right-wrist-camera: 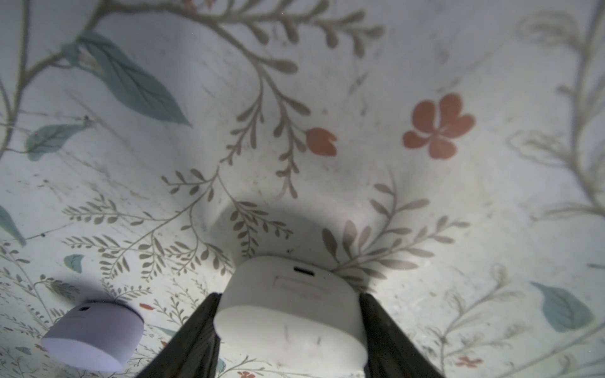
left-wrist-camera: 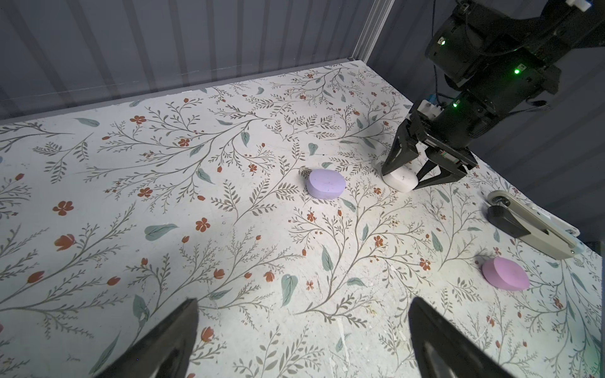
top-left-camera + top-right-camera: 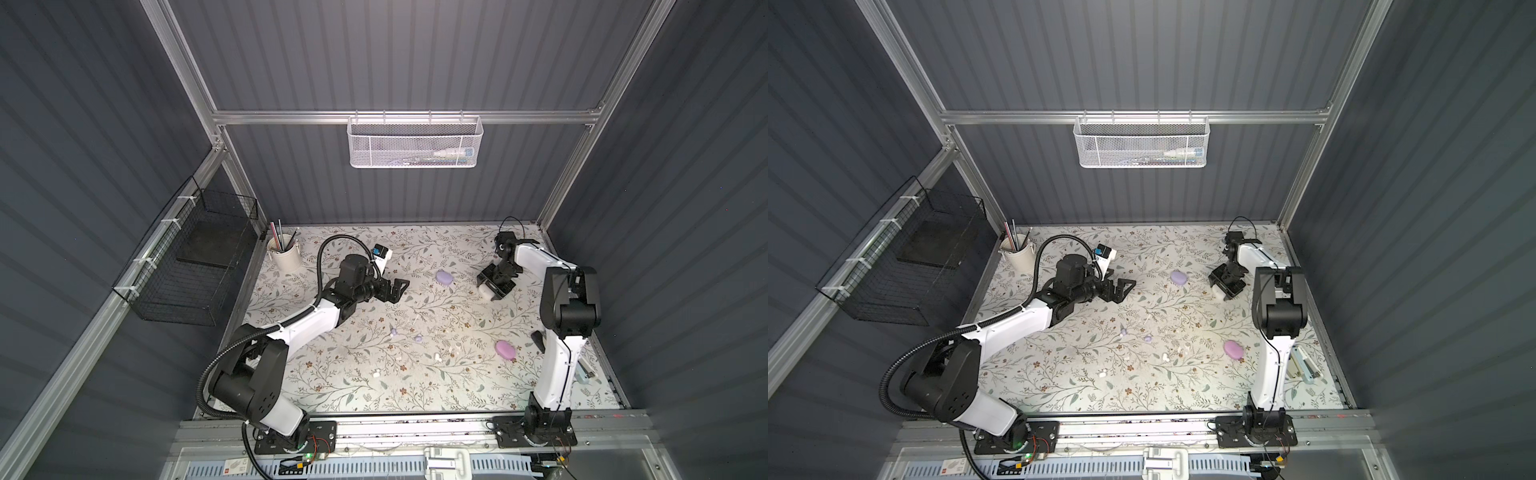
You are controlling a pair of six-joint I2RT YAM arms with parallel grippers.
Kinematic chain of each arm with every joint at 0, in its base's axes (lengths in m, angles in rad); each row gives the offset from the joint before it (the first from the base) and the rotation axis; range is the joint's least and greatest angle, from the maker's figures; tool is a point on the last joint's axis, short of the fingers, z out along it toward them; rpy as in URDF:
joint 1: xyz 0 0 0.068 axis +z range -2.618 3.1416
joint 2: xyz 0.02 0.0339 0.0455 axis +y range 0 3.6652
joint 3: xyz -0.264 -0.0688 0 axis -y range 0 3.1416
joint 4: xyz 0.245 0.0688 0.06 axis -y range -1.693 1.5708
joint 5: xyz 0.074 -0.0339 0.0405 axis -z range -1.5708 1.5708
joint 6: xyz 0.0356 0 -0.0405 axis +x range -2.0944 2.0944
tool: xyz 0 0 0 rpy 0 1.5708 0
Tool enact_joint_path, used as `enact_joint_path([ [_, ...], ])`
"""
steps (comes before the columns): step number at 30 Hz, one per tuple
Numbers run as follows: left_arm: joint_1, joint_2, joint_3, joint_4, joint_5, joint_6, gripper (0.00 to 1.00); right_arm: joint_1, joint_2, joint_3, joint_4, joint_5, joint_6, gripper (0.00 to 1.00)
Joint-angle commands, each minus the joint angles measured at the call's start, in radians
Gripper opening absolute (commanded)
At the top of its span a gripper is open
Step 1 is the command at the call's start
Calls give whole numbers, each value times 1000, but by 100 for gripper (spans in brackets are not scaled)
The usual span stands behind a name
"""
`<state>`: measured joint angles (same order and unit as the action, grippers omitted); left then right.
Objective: Insert wireless bluetooth earbuds into charging case
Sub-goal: Pick up the charging case from the top-right of the table, then pass the charging case.
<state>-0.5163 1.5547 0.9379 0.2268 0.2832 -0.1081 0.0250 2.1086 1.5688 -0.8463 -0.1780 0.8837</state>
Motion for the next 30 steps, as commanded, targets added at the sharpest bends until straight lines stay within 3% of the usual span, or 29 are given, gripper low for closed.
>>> enact_joint_path([
  [1, 6, 23, 56, -26, 39, 18, 100, 1, -37, -11, -34, -31, 5, 57],
  [9, 4, 75, 117, -104, 288, 114, 100, 54, -207, -81, -70, -124, -143, 53],
  [14, -8, 107, 179, -258, 442, 241, 100, 129, -375, -190, -86, -223, -262, 53],
  [19, -51, 58, 167, -324, 504, 397, 100, 222, -550, -253, -116, -350, -349, 53],
  [24, -94, 31, 174, -356, 550, 450, 100, 320, -680, -255, -158, -422, -432, 52],
  [30, -155, 21, 221, -398, 601, 512, 100, 373, -731, -233, -210, -483, -483, 52],
])
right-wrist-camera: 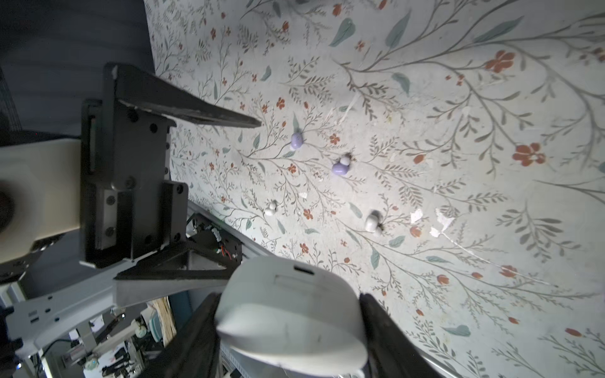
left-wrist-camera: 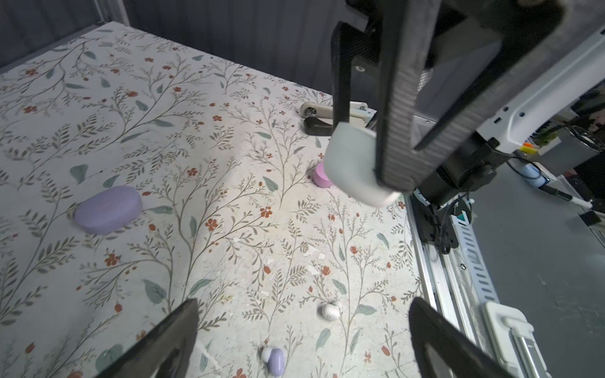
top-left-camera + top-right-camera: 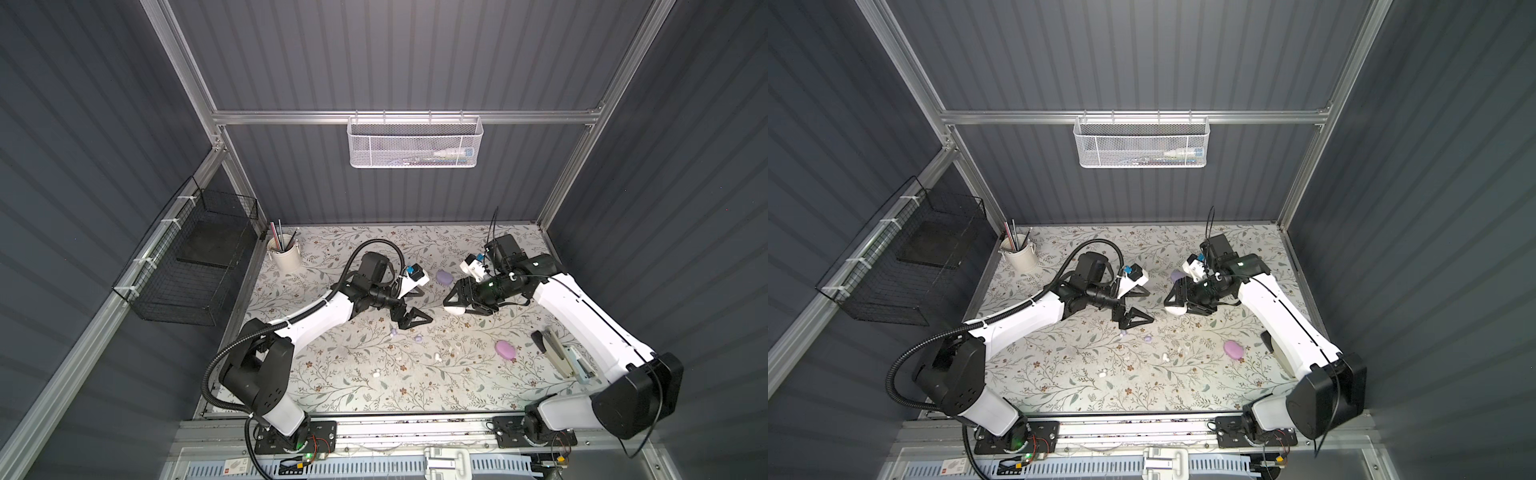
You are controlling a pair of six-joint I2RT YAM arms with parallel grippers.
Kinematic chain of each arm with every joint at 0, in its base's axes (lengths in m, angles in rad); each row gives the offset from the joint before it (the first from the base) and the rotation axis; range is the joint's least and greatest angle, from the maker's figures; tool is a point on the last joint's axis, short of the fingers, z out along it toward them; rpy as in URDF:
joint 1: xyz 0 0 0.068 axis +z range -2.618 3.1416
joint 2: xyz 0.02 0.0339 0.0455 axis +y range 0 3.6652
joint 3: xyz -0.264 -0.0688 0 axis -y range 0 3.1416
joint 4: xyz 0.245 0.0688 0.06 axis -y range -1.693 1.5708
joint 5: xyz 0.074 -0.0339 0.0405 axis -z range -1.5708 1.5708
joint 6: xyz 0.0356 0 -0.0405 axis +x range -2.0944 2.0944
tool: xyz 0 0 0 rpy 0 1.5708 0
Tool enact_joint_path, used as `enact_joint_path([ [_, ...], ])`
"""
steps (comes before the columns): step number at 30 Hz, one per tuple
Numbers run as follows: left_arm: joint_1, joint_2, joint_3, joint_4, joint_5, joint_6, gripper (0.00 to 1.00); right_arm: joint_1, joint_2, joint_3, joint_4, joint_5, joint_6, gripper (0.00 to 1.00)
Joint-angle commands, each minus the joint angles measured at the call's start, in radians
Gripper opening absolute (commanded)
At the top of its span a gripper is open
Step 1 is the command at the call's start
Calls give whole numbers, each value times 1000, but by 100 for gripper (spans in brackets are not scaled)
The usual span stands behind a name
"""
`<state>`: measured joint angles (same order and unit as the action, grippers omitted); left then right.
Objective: Insert wireless bluetooth earbuds into charging case
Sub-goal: Pass the charging case.
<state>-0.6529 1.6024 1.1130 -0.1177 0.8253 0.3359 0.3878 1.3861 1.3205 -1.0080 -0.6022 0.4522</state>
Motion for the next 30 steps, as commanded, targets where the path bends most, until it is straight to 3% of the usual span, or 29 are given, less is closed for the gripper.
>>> enact_joint_path([
  [1, -25, -27, 52, -57, 68, 75, 100, 17, -10, 23, -52, -68, -58, 52],
  [12, -99, -23, 82, -26, 83, 76, 89, 66, 4, 80, -65, -92, -55, 52],
  [22, -117, -20, 85, 33, 83, 39, 71, 72, 20, 98, -44, -97, -40, 52],
  [30, -130, -19, 90, 38, 83, 39, 66, 72, 51, 117, -35, -103, -40, 52],
])
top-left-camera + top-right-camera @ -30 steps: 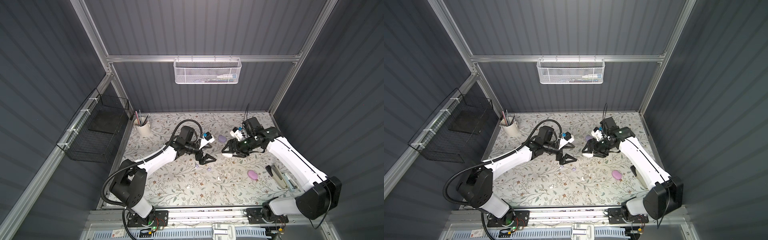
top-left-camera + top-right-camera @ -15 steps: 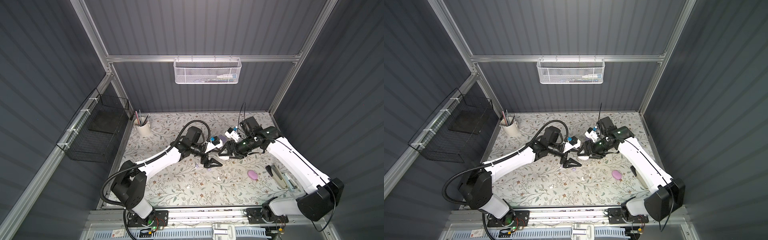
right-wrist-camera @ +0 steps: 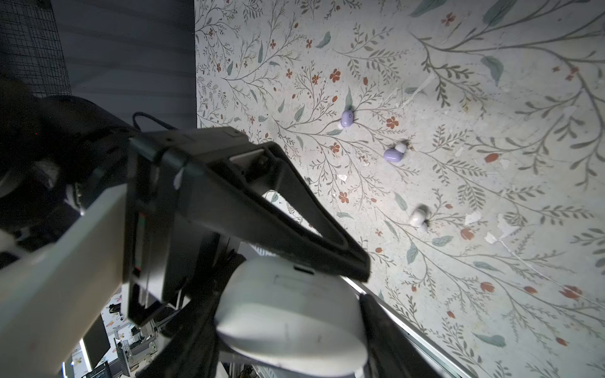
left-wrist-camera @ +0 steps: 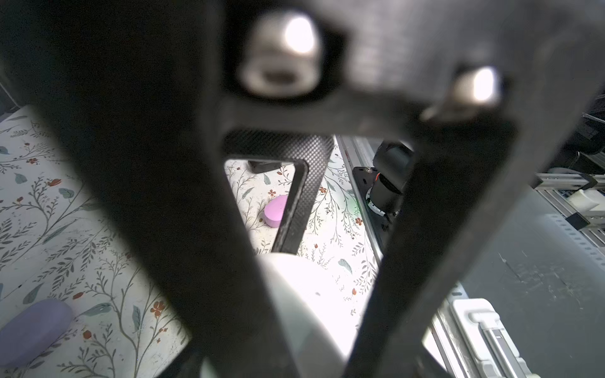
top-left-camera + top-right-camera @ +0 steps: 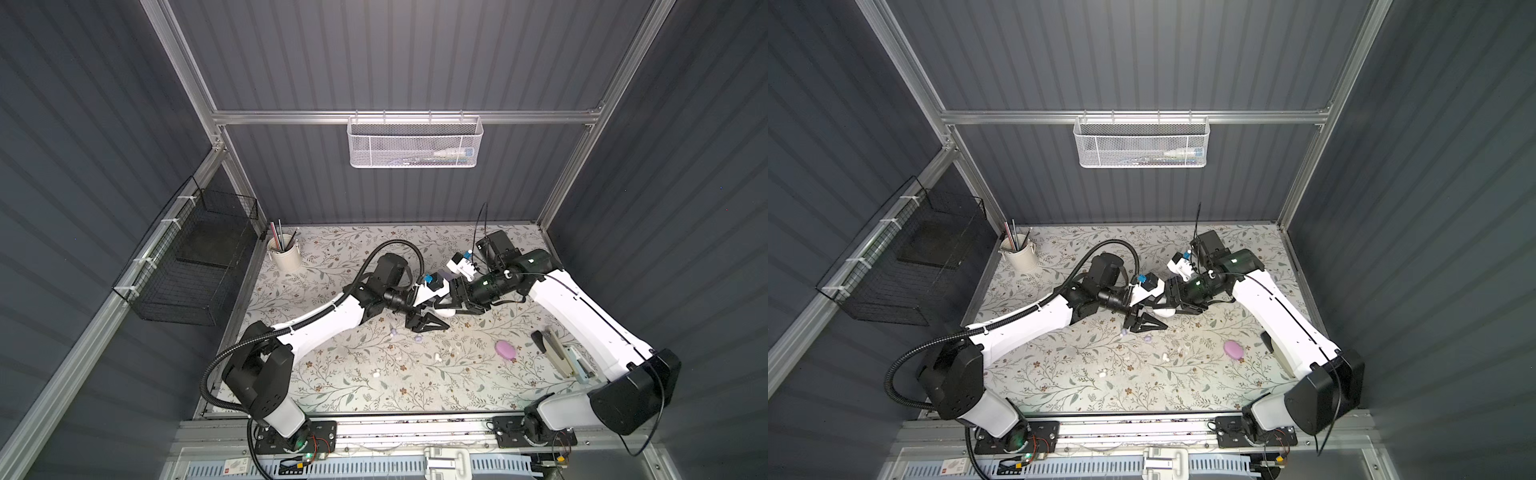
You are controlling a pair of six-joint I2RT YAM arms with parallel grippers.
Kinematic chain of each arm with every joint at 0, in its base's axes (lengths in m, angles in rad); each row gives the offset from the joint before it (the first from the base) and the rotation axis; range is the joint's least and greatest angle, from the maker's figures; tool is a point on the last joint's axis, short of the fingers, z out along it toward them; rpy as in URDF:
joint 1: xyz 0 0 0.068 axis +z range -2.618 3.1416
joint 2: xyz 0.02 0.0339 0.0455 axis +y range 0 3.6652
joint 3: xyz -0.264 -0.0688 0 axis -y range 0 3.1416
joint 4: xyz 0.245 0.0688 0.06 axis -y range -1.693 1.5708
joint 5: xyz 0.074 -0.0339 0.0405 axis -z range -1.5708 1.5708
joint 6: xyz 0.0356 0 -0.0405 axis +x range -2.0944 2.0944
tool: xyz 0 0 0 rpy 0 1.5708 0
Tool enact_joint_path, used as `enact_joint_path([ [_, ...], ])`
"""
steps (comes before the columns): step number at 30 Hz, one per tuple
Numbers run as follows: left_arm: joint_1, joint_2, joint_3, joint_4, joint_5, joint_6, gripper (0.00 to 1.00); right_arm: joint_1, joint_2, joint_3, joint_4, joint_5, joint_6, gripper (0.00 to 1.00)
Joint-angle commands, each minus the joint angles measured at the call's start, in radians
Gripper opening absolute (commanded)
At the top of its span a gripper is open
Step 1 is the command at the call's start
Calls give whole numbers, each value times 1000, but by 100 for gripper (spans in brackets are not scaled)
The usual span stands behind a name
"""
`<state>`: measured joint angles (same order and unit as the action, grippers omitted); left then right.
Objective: Insert wireless bluetooth earbuds into charging case
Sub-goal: Pass the charging case.
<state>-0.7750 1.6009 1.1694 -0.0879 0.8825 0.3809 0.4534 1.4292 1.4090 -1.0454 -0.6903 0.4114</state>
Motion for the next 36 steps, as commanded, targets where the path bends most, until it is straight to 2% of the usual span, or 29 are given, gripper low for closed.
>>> enact_joint_path([
  [1, -9, -19, 34, 10, 23, -6, 65, 6, 12, 31, 2, -18, 1, 51],
  [12, -11, -18, 41, -23, 21, 17, 53, -15, 28, 42, 22, -40, 15, 50],
  [18, -13, -21, 41, -49, 21, 39, 60, -31, 27, 36, 27, -70, 20, 50],
  [22, -15, -24, 42, -62, 19, 51, 61, -39, 27, 39, 17, -74, 10, 50],
  [31, -17, -18, 63, -75, 24, 62, 46, -41, 45, 45, 17, -86, 9, 49],
  [36, -20, -12, 71, -97, 26, 73, 44, -46, 54, 51, 16, -101, 9, 49],
])
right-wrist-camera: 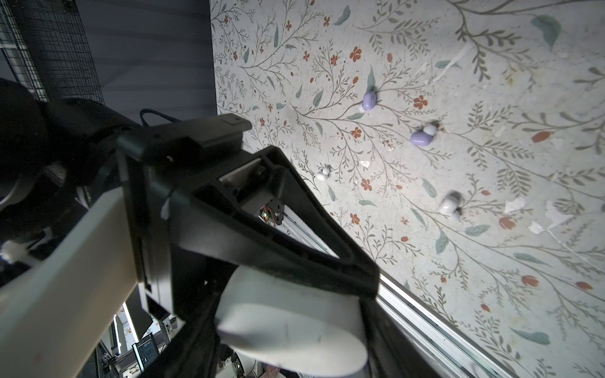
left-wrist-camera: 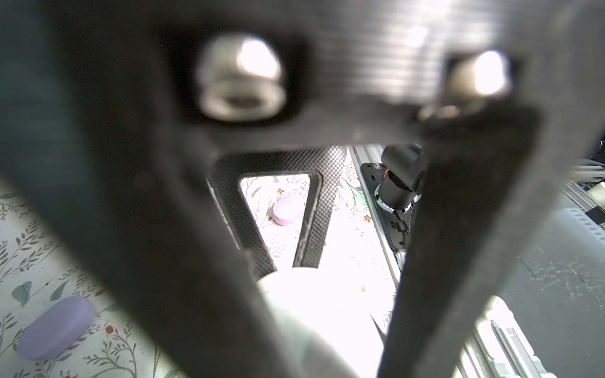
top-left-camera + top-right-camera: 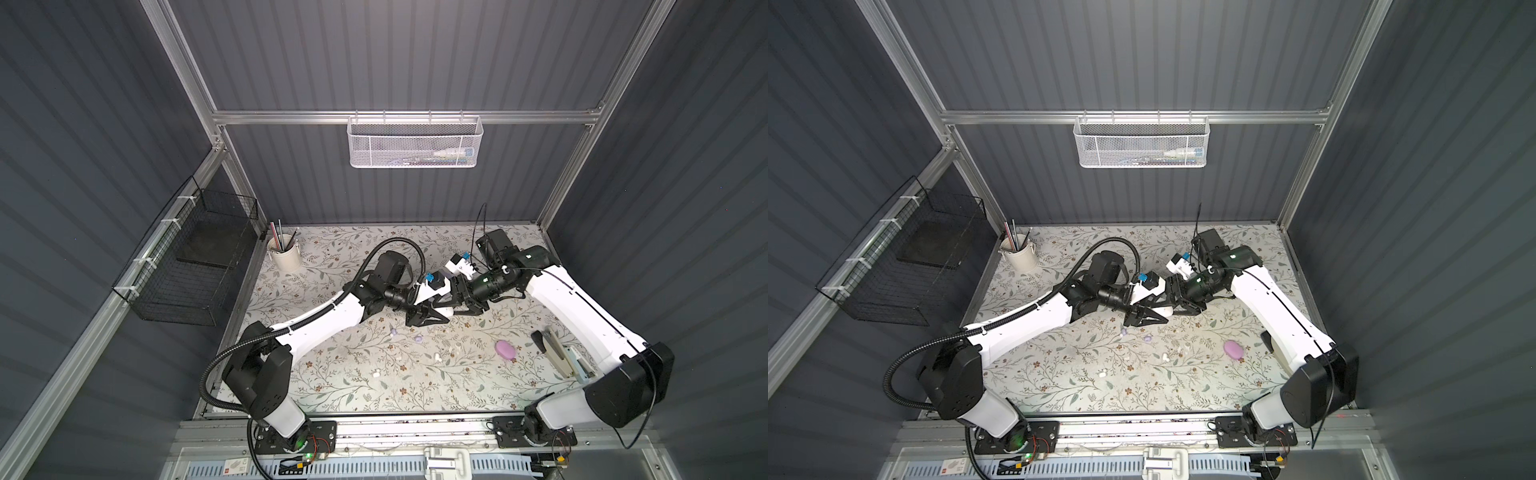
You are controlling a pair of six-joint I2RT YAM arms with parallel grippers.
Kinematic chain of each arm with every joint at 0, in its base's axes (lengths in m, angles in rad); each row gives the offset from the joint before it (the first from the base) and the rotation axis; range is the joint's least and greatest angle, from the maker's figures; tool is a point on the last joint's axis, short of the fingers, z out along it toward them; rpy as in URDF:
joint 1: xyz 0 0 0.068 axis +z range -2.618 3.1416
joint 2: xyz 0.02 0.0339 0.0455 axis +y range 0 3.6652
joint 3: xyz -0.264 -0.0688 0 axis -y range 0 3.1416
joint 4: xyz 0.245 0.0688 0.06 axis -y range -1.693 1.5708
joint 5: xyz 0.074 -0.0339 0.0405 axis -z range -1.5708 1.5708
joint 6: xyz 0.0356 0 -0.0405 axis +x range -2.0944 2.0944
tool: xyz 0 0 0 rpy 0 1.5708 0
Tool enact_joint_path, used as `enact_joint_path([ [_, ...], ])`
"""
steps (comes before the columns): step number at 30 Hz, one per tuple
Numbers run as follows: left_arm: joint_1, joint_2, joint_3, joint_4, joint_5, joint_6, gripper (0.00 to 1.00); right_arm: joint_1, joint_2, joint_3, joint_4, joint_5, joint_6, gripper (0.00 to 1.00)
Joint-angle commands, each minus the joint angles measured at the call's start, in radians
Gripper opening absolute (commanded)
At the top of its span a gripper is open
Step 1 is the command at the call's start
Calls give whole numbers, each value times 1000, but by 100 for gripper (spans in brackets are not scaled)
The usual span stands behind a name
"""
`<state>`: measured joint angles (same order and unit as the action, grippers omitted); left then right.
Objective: Insert wireless bluetooth earbuds into charging case
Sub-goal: Pass the charging case.
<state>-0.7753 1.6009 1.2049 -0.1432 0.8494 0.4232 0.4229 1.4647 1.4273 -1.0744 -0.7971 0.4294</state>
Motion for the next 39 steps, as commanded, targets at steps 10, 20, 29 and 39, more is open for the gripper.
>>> enact_joint_path([
  [10, -22, 1, 52, -73, 48, 54, 55, -32, 26, 44, 31, -17, -21, 48],
  [20, -23, 17, 78, -106, 51, 76, 39, -47, 32, 47, 18, -30, -32, 46],
  [29, -23, 24, 85, -91, 48, 52, 36, -49, 32, 55, 8, -33, -37, 54],
  [39, -19, 33, 71, -30, 46, -15, 33, -46, -32, 7, 38, -33, -11, 78],
])
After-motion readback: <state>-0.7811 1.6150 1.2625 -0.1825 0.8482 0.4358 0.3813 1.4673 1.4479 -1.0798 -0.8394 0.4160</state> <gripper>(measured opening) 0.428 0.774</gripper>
